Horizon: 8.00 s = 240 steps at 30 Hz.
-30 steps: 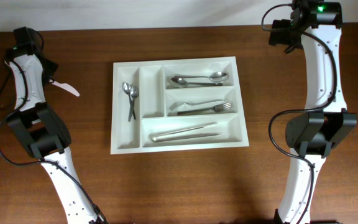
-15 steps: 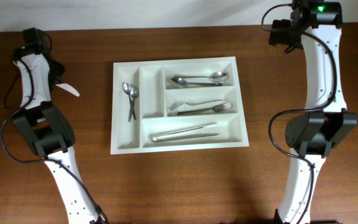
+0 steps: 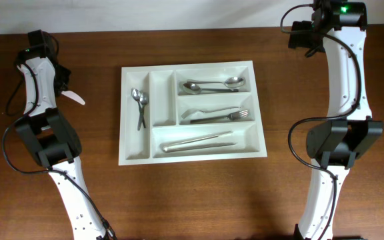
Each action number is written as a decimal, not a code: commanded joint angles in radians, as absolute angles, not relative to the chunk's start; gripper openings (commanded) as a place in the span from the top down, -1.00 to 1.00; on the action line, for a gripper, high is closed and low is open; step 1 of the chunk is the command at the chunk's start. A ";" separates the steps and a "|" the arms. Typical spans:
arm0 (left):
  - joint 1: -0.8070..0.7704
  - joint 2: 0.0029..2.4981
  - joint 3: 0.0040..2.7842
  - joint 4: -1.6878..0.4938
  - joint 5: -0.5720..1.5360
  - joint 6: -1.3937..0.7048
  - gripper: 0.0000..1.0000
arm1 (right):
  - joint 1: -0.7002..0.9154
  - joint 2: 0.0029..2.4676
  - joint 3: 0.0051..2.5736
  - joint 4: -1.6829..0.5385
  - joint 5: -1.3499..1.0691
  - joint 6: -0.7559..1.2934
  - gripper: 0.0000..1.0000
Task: Pack container
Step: 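Lower the left gripper over the white plastic knife and grasp it, then lift the knife and carry it right over the tray's middle compartment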
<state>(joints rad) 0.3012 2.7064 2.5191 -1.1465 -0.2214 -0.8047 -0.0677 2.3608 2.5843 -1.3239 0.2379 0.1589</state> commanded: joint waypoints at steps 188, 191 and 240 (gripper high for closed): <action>0.229 2.763 2.993 -1.606 0.175 -0.184 0.97 | -0.066 2.346 2.597 -1.321 0.239 0.174 -0.98; 0.197 2.735 3.007 -1.606 0.191 -0.185 0.96 | -0.066 2.346 2.597 -1.321 0.239 0.174 -0.98; -0.254 2.664 3.003 -1.688 -0.030 -0.298 0.96 | -0.066 2.346 2.597 -1.321 0.239 0.174 -0.98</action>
<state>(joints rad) -0.2558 2.6965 3.0074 -1.6840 -0.0162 -0.2882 -0.0677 2.3608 2.5843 -1.3235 0.2379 0.1589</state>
